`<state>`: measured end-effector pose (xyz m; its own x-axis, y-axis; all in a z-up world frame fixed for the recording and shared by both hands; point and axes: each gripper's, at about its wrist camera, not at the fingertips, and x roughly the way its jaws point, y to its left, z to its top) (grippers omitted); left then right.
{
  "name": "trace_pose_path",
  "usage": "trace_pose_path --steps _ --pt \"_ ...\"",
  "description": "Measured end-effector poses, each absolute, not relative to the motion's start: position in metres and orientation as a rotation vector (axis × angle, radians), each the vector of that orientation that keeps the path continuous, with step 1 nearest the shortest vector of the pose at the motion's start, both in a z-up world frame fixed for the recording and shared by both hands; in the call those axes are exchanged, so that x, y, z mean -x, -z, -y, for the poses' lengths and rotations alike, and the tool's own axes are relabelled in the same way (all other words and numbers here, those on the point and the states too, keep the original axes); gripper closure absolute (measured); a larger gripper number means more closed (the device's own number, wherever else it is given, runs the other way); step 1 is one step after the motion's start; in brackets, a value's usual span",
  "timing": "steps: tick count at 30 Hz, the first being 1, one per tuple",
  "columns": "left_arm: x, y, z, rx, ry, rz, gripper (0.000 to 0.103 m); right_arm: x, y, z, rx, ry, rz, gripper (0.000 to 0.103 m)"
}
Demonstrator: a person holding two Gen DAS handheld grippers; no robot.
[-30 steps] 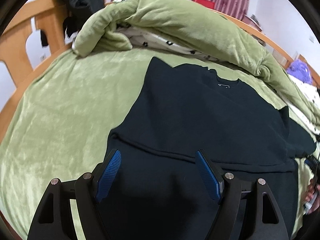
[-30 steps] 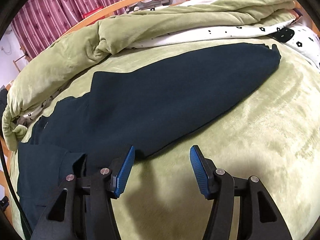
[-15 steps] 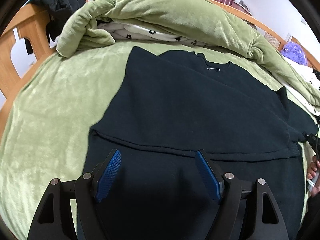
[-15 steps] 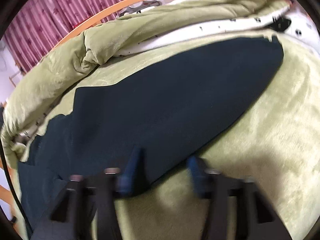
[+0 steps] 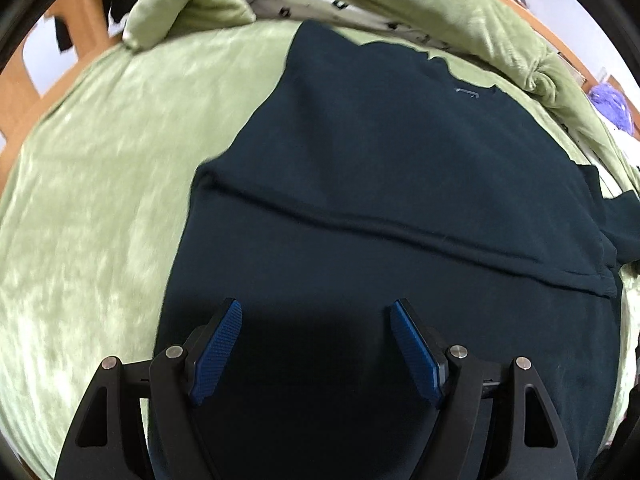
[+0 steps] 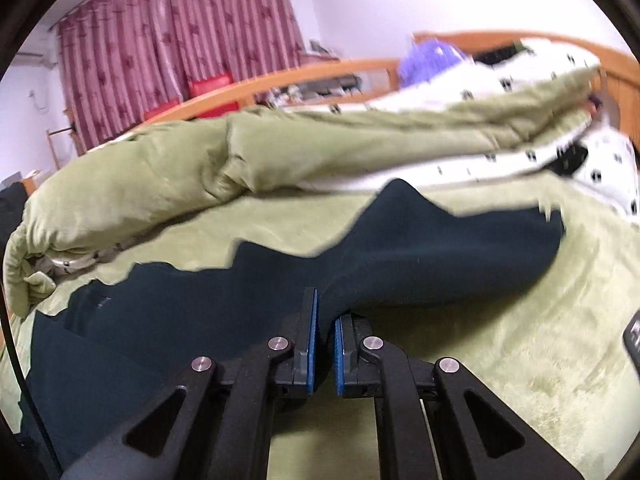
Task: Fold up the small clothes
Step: 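Fold the held sleeve across the sweatshirt body with the right tool and release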
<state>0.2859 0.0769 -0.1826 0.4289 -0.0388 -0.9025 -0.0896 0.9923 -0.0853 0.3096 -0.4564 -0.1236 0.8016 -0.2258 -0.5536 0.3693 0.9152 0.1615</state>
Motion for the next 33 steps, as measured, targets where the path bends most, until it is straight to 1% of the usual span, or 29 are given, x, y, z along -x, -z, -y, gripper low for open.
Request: trace_pose_path --steps 8,12,16,21,23,24,25,26,27,28,29,30,33 --pt "-0.261 0.172 -0.109 0.139 -0.016 -1.089 0.028 -0.314 0.086 0.377 -0.168 0.217 -0.495 0.096" --pt "-0.252 0.171 -0.128 0.173 -0.017 -1.09 0.028 -0.319 0.087 0.331 -0.081 0.155 -0.504 0.096" --pt "-0.248 0.172 -0.136 0.186 -0.018 -1.098 0.028 -0.329 0.113 0.281 0.03 0.091 -0.573 0.096" --pt "-0.246 0.169 -0.14 0.193 -0.017 -1.093 0.028 -0.341 0.171 0.244 0.177 0.069 -0.737 0.094" --pt "-0.247 0.165 -0.137 0.187 -0.016 -1.078 0.028 -0.342 0.186 0.244 0.173 0.058 -0.801 0.089" --pt "-0.246 0.162 -0.137 0.181 -0.018 -1.062 0.028 -0.342 0.191 0.246 0.154 0.044 -0.841 0.084" --pt "-0.245 0.159 -0.137 0.175 -0.022 -1.049 0.028 -0.341 0.193 0.249 0.135 0.035 -0.861 0.081" --pt "-0.246 0.157 -0.136 0.17 -0.026 -1.036 0.028 -0.338 0.191 0.251 0.118 0.028 -0.868 0.08" --pt "-0.248 0.156 -0.134 0.167 -0.029 -1.023 0.028 -0.335 0.188 0.255 0.1 0.023 -0.868 0.077" --pt "-0.25 0.156 -0.134 0.171 -0.035 -1.018 0.028 -0.329 0.18 0.262 0.073 0.022 -0.861 0.069" --pt "-0.252 0.157 -0.133 0.181 -0.04 -1.016 0.028 -0.324 0.175 0.267 0.053 0.018 -0.854 0.063" --pt "-0.255 0.158 -0.133 0.195 -0.039 -1.017 0.028 -0.318 0.168 0.273 0.027 0.008 -0.844 0.054" --pt "-0.262 0.16 -0.123 0.199 -0.024 -1.004 0.028 -0.296 0.141 0.304 -0.045 0.004 -0.792 0.047"
